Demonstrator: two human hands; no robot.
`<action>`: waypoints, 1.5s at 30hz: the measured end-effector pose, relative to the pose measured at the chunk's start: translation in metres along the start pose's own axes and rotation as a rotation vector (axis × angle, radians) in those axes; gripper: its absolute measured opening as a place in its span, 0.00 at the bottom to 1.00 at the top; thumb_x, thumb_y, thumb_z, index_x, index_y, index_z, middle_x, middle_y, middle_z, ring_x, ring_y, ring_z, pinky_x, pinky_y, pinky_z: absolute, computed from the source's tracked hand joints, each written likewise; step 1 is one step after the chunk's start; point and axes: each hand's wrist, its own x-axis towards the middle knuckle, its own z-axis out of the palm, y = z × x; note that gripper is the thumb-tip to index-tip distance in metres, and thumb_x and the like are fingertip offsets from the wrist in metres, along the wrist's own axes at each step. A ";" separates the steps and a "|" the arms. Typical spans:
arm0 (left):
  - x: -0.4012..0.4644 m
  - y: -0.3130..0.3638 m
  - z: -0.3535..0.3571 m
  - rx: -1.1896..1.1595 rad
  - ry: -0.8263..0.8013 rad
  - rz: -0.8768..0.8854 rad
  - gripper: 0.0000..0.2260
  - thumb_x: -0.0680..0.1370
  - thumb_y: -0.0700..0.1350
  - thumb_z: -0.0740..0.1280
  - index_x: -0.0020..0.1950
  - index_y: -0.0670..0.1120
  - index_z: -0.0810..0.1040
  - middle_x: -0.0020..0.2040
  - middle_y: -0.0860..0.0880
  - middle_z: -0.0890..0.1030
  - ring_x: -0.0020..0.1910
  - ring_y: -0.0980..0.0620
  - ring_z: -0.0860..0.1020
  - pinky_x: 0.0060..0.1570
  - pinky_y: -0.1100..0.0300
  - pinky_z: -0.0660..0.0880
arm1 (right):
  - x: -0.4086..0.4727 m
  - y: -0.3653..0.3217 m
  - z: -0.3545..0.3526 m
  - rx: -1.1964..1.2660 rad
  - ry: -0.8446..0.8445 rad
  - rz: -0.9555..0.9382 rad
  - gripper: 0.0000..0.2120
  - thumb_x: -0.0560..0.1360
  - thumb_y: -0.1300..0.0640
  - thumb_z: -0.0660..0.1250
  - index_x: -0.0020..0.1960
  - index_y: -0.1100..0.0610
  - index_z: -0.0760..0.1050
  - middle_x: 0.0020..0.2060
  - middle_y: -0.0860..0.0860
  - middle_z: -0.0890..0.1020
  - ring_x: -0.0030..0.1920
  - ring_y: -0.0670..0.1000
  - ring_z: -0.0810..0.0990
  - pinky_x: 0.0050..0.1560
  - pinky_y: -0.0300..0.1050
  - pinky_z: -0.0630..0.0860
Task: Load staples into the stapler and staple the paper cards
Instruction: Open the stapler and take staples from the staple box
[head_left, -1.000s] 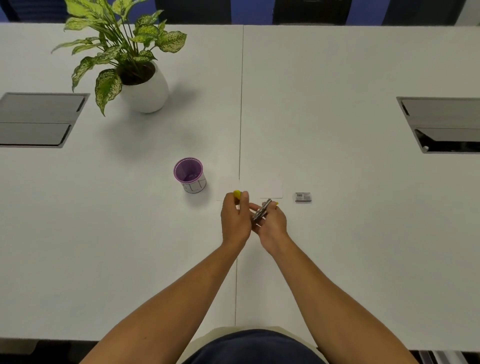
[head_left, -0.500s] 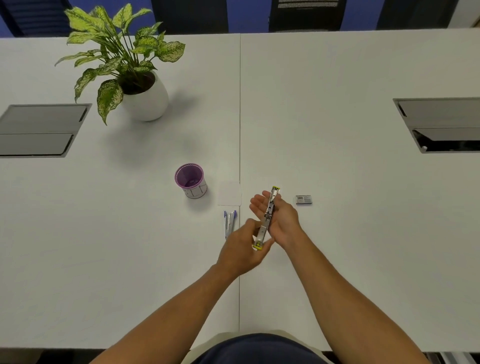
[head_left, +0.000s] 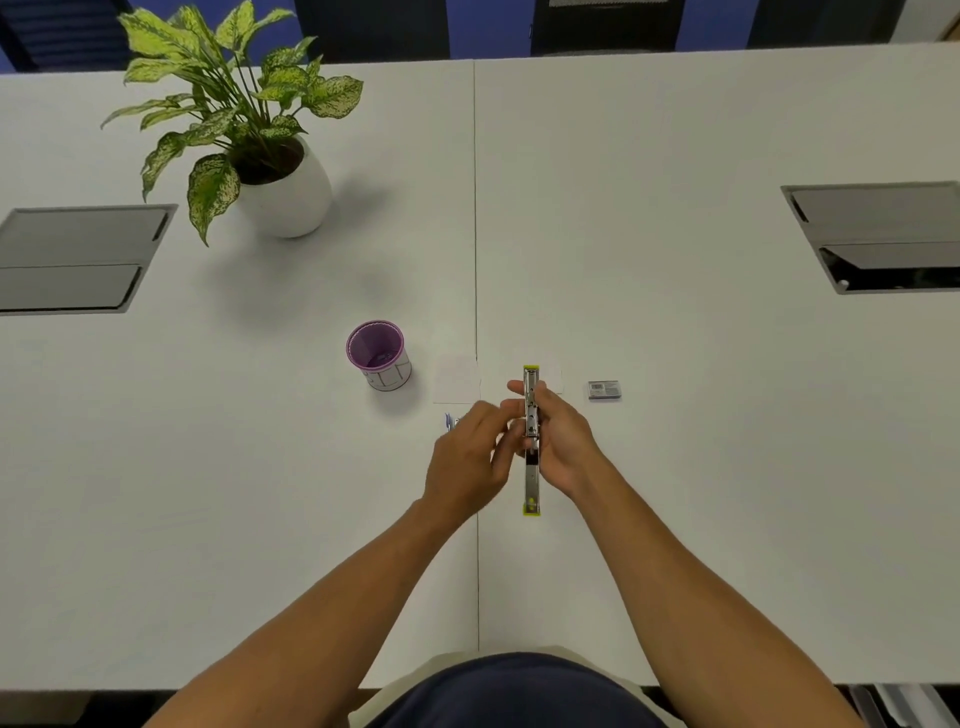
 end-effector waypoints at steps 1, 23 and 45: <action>0.006 0.002 0.000 -0.006 -0.003 -0.038 0.08 0.80 0.44 0.65 0.58 0.46 0.79 0.47 0.49 0.78 0.39 0.52 0.77 0.33 0.55 0.77 | -0.002 0.002 0.001 0.002 -0.010 0.004 0.18 0.82 0.48 0.58 0.55 0.58 0.81 0.35 0.51 0.82 0.30 0.46 0.78 0.25 0.37 0.70; 0.036 0.012 0.000 0.115 -0.103 -0.151 0.12 0.81 0.47 0.61 0.62 0.47 0.78 0.57 0.48 0.78 0.49 0.48 0.79 0.43 0.53 0.78 | -0.009 0.006 0.003 0.033 -0.009 -0.006 0.15 0.82 0.51 0.60 0.50 0.54 0.84 0.40 0.52 0.84 0.39 0.50 0.84 0.35 0.43 0.80; 0.040 0.013 -0.001 -0.172 -0.310 -0.243 0.02 0.76 0.37 0.67 0.48 0.41 0.77 0.45 0.47 0.80 0.44 0.50 0.78 0.48 0.55 0.77 | -0.008 0.007 -0.003 0.022 0.063 0.009 0.15 0.83 0.54 0.58 0.48 0.59 0.81 0.38 0.52 0.84 0.37 0.49 0.82 0.36 0.43 0.79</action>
